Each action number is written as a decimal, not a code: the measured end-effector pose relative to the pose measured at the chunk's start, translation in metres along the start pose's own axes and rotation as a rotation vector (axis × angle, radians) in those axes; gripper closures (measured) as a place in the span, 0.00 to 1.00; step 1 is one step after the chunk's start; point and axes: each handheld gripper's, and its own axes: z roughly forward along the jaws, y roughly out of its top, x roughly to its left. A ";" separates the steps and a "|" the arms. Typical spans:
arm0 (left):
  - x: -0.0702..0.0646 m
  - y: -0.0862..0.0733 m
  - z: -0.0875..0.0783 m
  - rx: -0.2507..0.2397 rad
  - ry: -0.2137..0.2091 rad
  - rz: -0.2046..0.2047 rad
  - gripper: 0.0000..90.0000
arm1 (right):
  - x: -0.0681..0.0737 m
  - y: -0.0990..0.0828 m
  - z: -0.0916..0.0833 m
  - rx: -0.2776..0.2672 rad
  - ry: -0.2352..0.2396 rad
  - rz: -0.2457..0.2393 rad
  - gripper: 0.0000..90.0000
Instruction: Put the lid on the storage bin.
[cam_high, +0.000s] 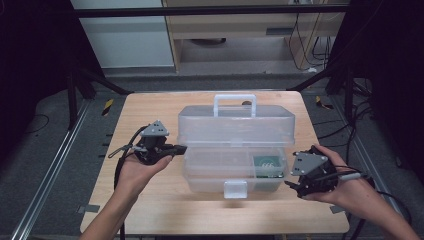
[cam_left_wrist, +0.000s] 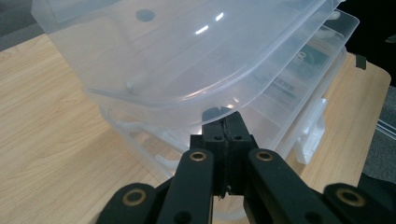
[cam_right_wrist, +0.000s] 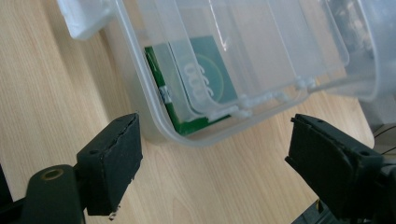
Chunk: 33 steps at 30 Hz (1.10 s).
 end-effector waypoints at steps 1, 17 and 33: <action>0.000 -0.001 0.000 -0.002 -0.001 -0.002 1.00 | 0.000 0.000 0.000 0.000 0.000 0.000 0.19; -0.011 -0.021 0.002 -0.010 0.043 0.047 1.00 | -0.008 -0.026 -0.002 0.023 -0.044 0.089 0.19; -0.014 -0.046 0.006 -0.041 0.039 -0.001 1.00 | -0.014 -0.041 0.000 0.051 -0.064 0.130 0.19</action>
